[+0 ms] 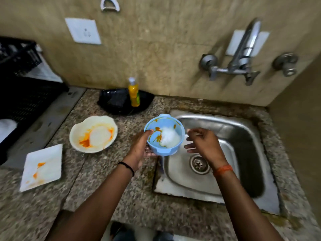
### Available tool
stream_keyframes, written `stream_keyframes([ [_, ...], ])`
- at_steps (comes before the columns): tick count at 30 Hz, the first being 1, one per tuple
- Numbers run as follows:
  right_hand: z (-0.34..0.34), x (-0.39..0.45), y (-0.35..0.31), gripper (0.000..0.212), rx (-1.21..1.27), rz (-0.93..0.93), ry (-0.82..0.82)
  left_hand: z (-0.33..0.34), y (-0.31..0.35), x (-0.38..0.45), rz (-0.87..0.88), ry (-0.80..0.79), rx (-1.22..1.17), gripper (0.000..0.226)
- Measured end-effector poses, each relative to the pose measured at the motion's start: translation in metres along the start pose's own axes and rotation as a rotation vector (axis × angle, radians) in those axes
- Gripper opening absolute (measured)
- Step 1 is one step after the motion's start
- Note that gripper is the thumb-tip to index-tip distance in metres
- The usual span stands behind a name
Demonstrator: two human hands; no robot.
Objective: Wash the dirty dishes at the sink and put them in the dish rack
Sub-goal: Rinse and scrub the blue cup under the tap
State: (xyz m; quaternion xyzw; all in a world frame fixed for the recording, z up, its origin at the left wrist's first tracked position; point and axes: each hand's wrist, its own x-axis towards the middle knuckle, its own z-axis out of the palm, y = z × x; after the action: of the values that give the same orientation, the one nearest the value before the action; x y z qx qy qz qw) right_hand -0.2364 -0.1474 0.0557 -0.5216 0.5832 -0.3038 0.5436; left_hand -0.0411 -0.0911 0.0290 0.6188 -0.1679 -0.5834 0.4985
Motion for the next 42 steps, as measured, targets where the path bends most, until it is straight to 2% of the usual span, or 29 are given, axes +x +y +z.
stream_keyframes([
  [3, -0.055, 0.025, -0.001, 0.039, 0.030, -0.009, 0.201, 0.046, 0.009, 0.016, 0.005, -0.064, 0.038, 0.032],
  [6, -0.097, 0.057, -0.004, 0.070, -0.071, -0.071, 0.396, 0.084, 0.014, 0.027, -0.007, -0.109, 0.082, 0.030],
  [7, -0.107, 0.066, -0.009, 0.074, -0.123, -0.109, 0.455, 0.096, 0.015, 0.030, -0.015, -0.123, 0.096, 0.027],
  [9, -0.117, 0.077, -0.032, 0.065, -0.195, -0.171, 0.539, 0.115, 0.017, 0.035, -0.036, -0.140, 0.114, 0.020],
  [12, -0.123, 0.097, -0.069, 0.065, -0.265, -0.239, 0.575, 0.136, 0.020, 0.047, -0.036, -0.157, 0.125, 0.018],
  [16, -0.128, 0.124, -0.083, 0.052, -0.297, -0.257, 0.686, 0.152, 0.026, 0.057, -0.042, -0.172, 0.122, 0.019],
  [21, -0.140, 0.154, -0.081, 0.040, -0.381, -0.146, 0.700, 0.162, 0.027, 0.066, -0.064, -0.163, 0.119, 0.019],
  [27, -0.155, 0.166, -0.081, 0.040, -0.467, -0.158, 0.726, 0.171, 0.025, 0.072, -0.078, -0.181, 0.103, 0.015],
  [30, -0.160, 0.182, -0.073, 0.045, -0.294, -0.151, 0.704, 0.174, 0.025, 0.074, -0.076, -0.186, 0.108, 0.015],
  [33, -0.184, 0.246, -0.027, 0.061, -0.123, -0.126, 0.641, 0.176, 0.024, 0.078, -0.058, -0.192, 0.113, 0.016],
  [34, -0.186, 0.247, -0.023, 0.061, -0.087, -0.114, 0.617, 0.177, 0.025, 0.078, -0.054, -0.198, 0.114, 0.016],
  [38, -0.163, 0.184, -0.057, 0.035, -0.003, -0.075, 0.561, 0.179, 0.027, 0.082, -0.049, -0.207, 0.105, 0.016],
  [40, -0.145, 0.150, -0.061, 0.039, -0.139, -0.097, 0.528, 0.180, 0.027, 0.085, -0.041, -0.200, 0.106, 0.017],
  [42, -0.121, 0.114, -0.049, 0.036, -0.348, -0.214, 0.406, 0.181, 0.025, 0.089, -0.032, -0.198, 0.102, 0.017],
])
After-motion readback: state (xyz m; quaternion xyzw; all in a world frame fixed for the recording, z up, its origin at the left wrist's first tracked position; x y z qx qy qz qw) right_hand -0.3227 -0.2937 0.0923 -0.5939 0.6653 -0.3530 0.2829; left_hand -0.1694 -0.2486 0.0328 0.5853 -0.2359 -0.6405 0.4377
